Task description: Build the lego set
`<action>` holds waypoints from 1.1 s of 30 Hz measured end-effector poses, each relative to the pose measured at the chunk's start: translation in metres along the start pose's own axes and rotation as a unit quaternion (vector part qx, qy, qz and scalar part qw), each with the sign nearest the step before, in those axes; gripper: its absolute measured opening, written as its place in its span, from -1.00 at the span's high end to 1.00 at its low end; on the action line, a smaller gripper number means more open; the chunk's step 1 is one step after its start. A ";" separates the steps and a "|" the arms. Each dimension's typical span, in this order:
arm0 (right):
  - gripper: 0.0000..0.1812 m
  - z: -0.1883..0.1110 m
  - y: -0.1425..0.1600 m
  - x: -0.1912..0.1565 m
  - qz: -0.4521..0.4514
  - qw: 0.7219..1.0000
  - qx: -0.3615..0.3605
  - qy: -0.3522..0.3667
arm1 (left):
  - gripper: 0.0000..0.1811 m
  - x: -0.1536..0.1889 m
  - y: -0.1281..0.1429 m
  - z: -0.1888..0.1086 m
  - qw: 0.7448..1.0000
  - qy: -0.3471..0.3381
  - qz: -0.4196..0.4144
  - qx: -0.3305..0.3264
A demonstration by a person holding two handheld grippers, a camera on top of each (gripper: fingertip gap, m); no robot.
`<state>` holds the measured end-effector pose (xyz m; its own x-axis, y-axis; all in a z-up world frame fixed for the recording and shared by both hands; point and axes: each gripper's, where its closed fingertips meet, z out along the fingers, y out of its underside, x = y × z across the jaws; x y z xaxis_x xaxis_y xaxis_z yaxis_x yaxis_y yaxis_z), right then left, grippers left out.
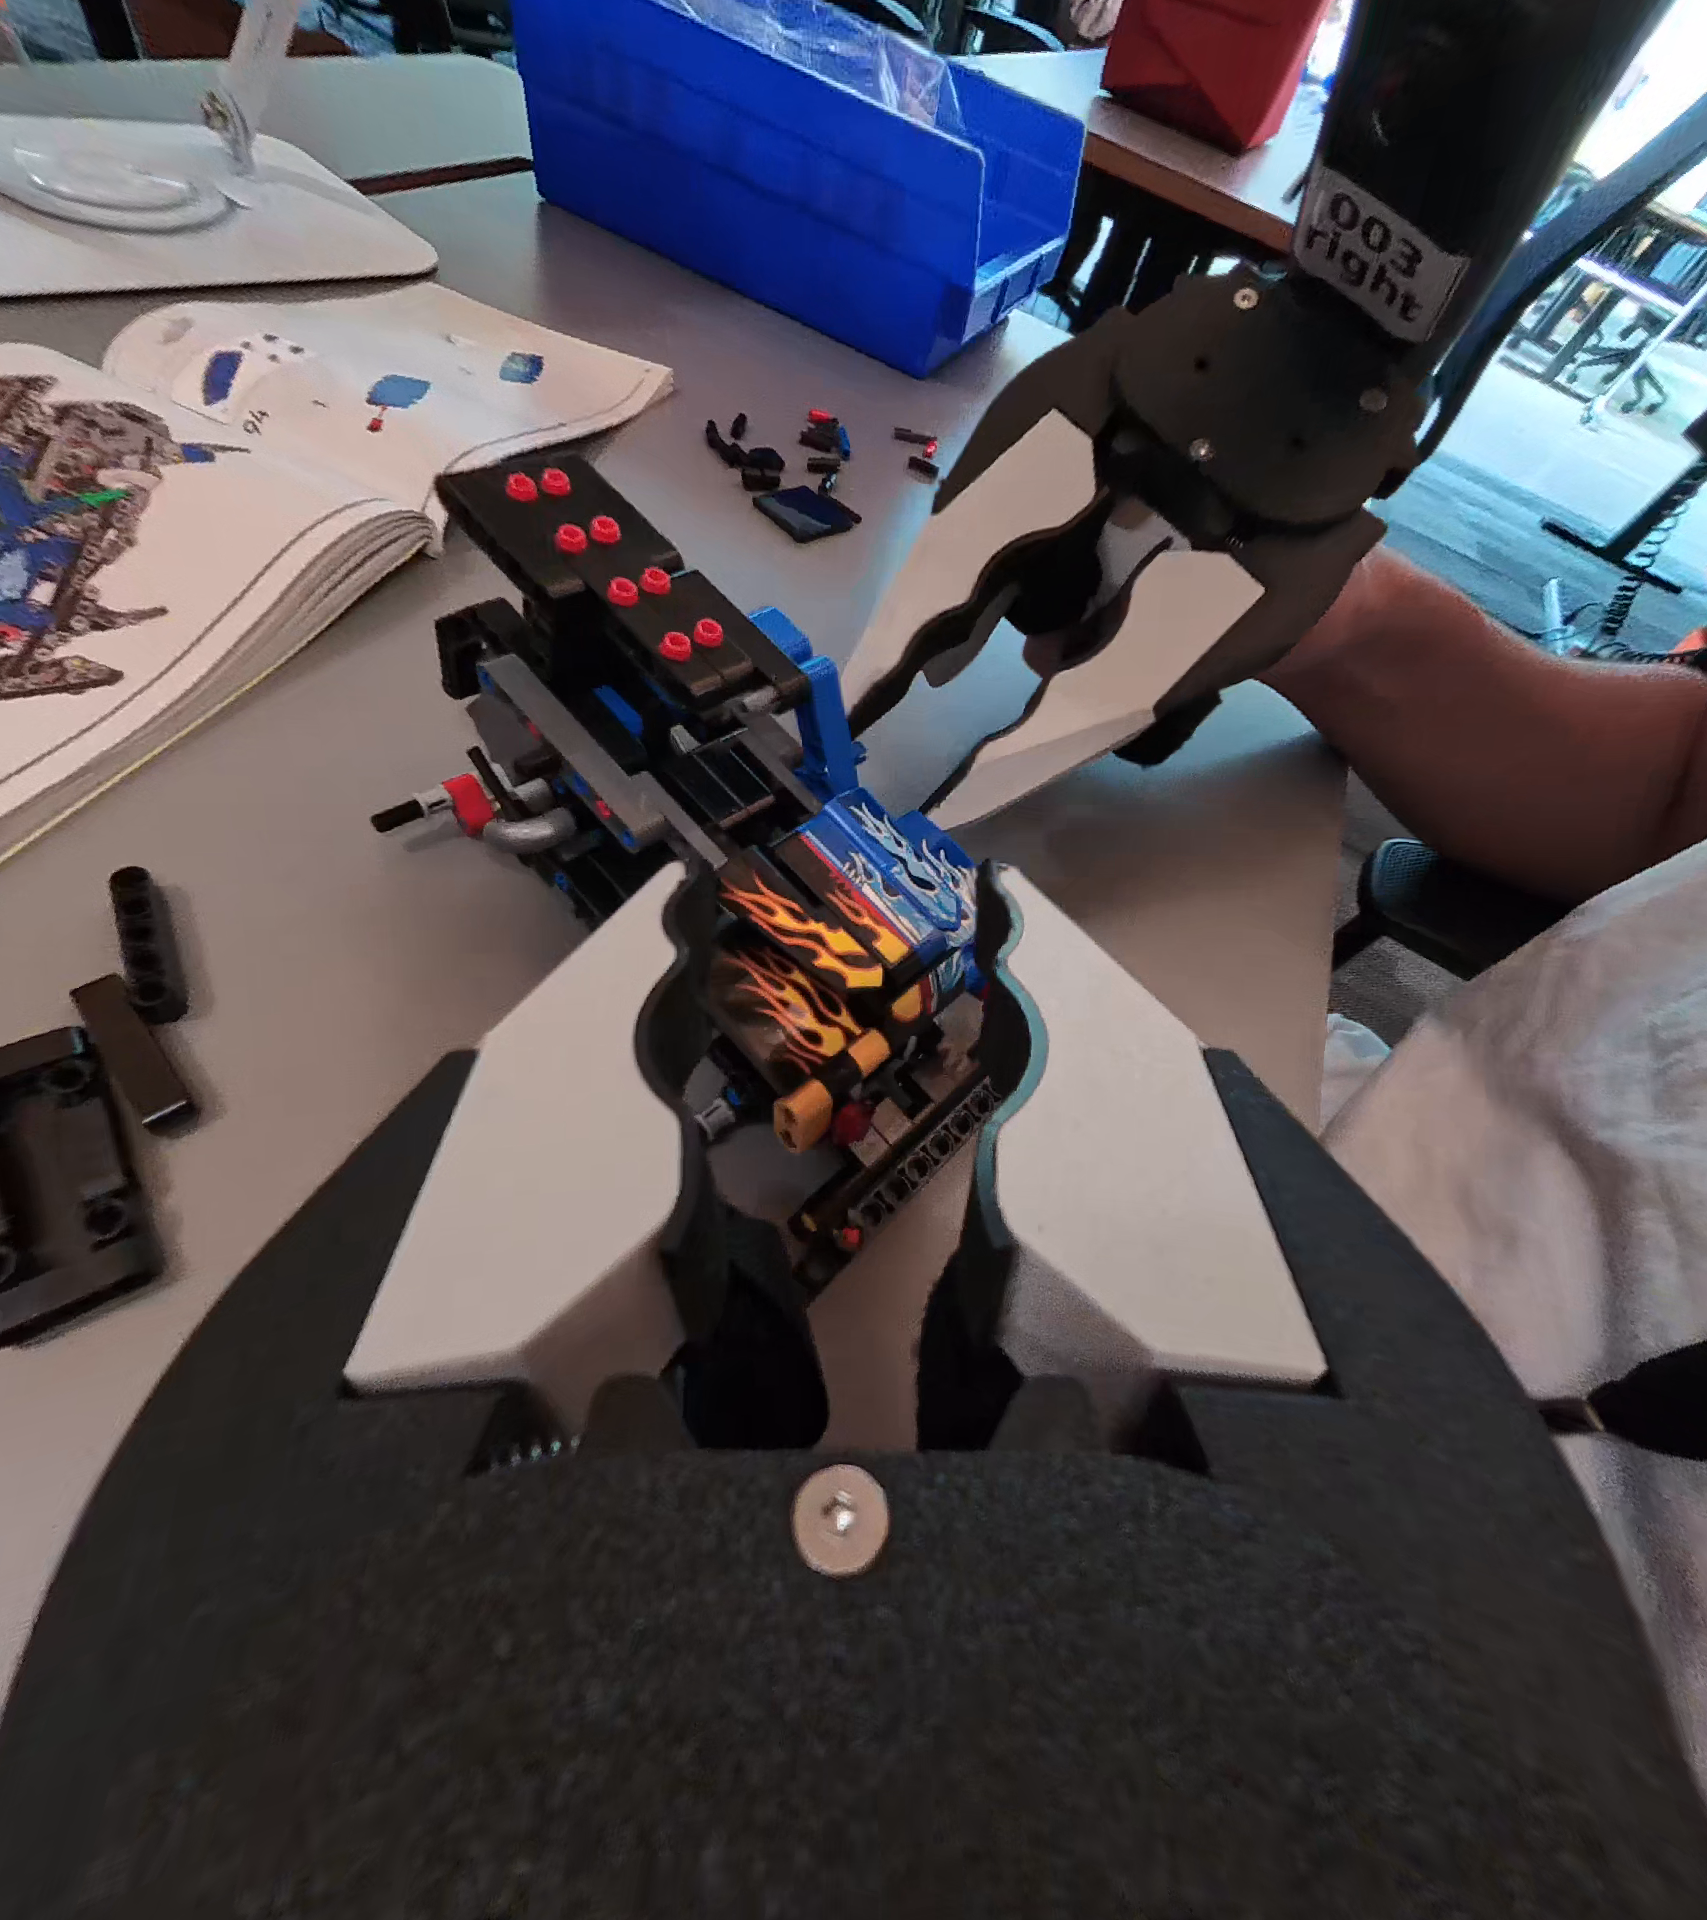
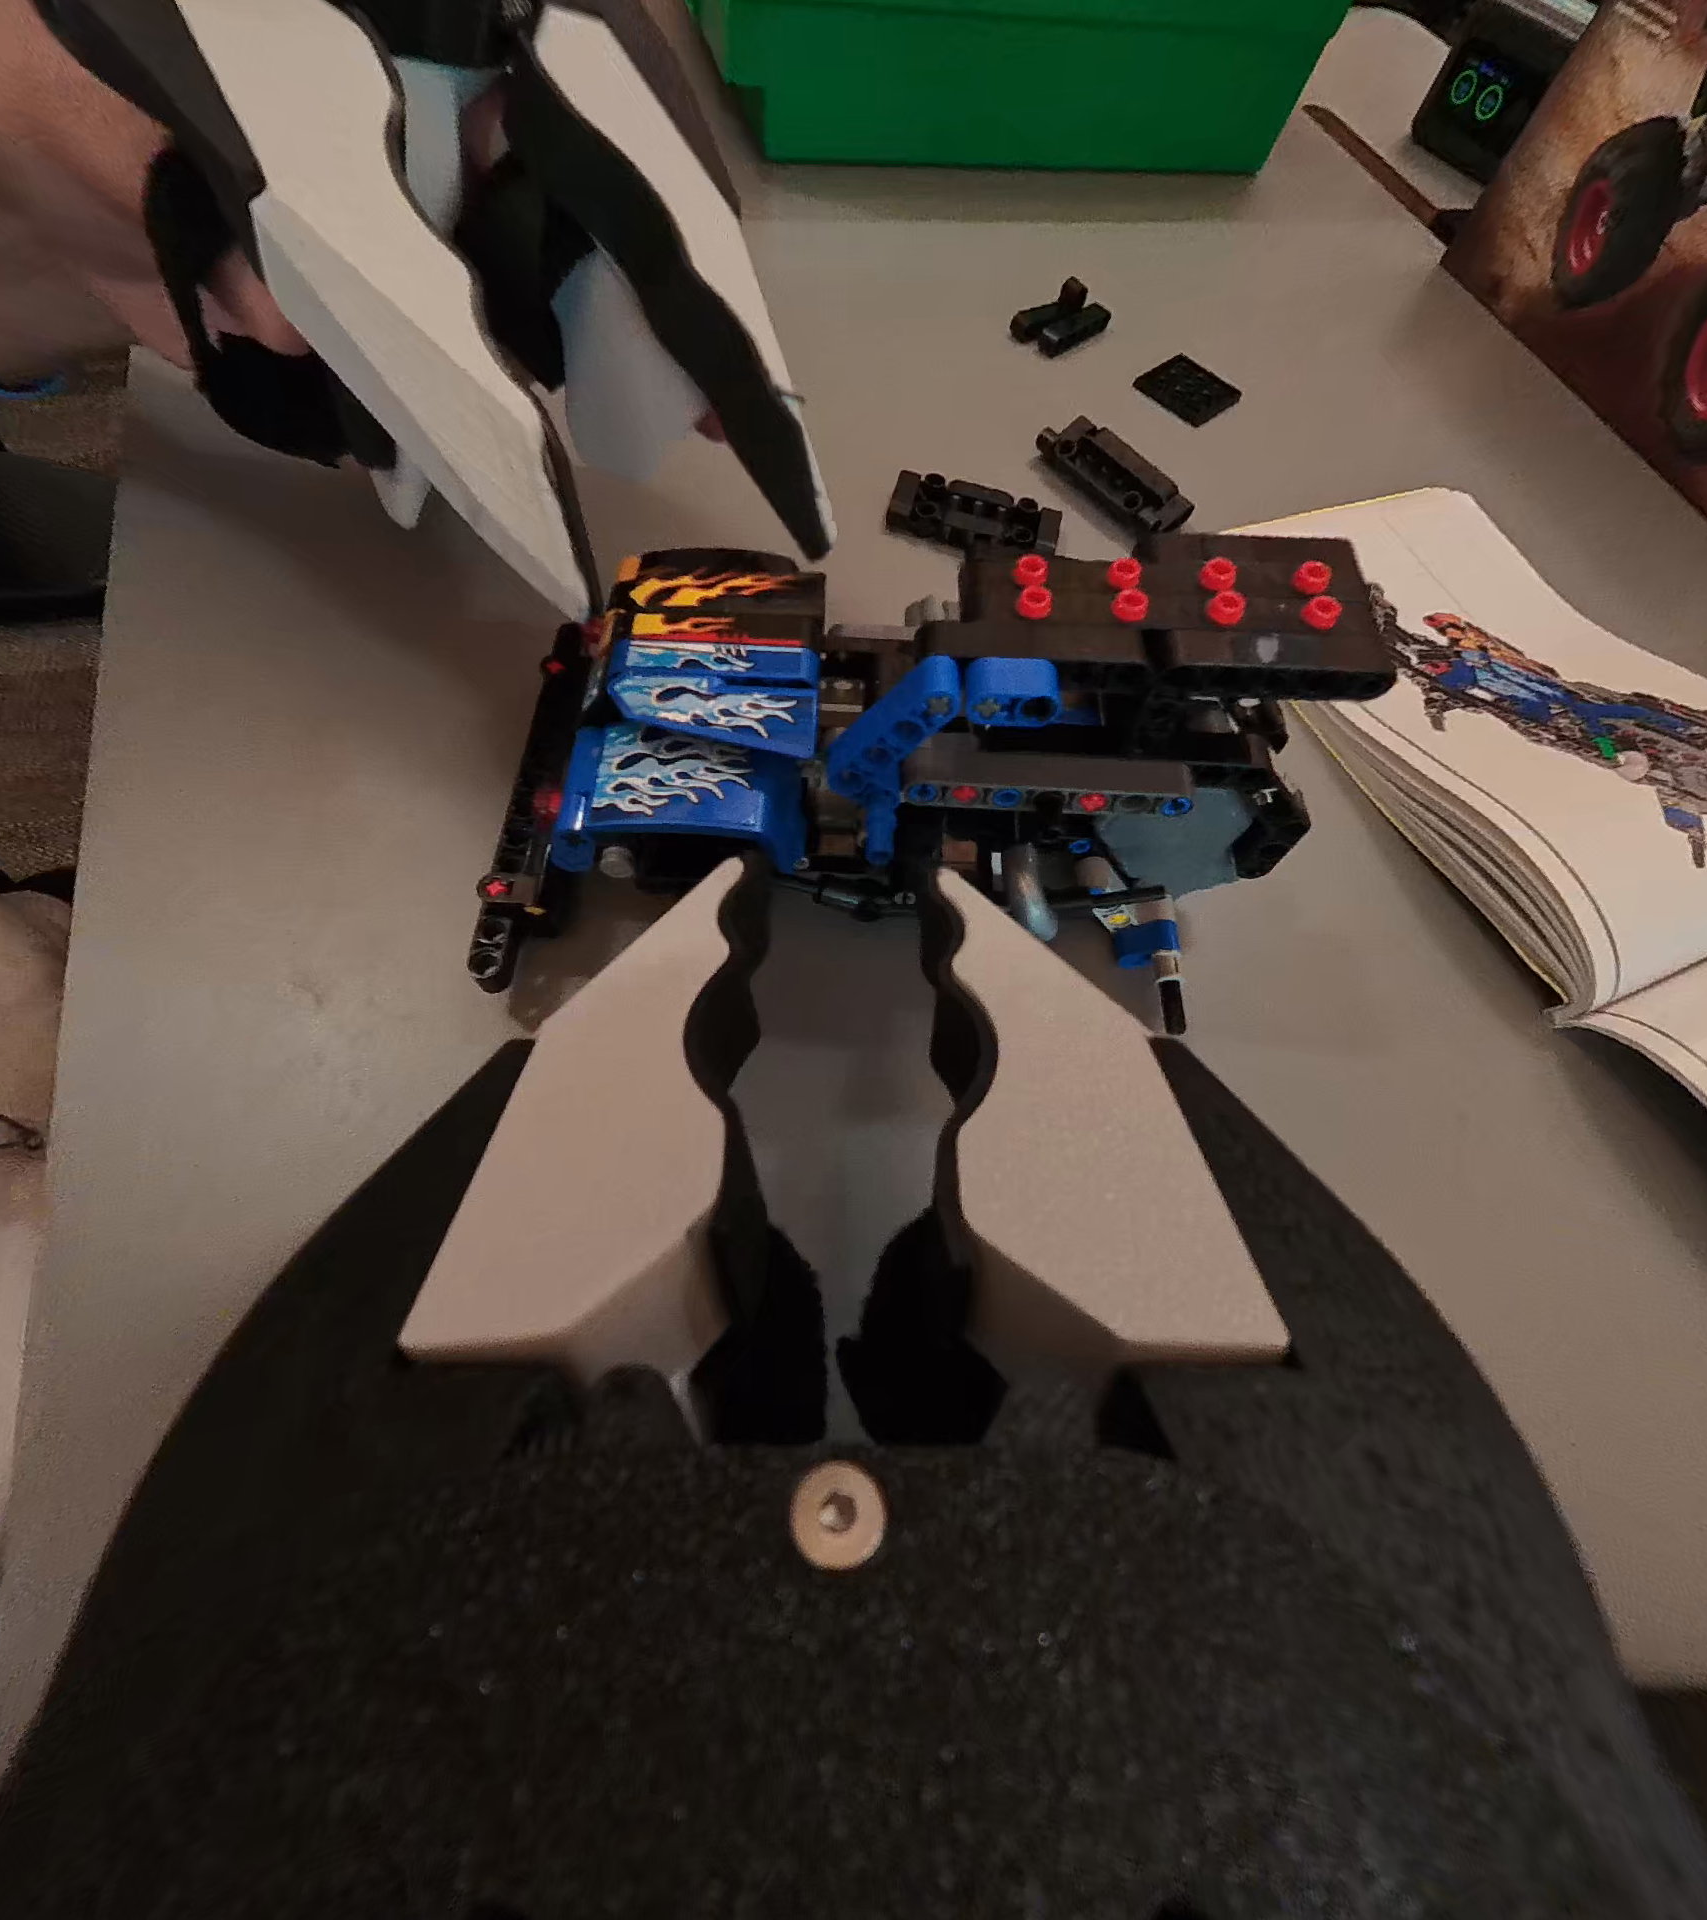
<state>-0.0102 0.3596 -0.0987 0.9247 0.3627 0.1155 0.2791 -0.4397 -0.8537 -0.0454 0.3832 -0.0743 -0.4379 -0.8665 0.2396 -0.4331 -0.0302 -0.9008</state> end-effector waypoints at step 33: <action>0.66 -0.019 0.002 -0.011 -0.007 0.999 0.053 0.006 | 0.43 -0.031 0.002 -0.021 0.988 -0.143 0.048 -0.045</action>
<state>-0.0154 0.3392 -0.0925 0.9244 0.3573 0.1336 0.2636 -0.3451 -0.9008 -0.0488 0.4205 -0.0761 -0.2456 -0.9688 0.0321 -0.4739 0.0910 -0.8759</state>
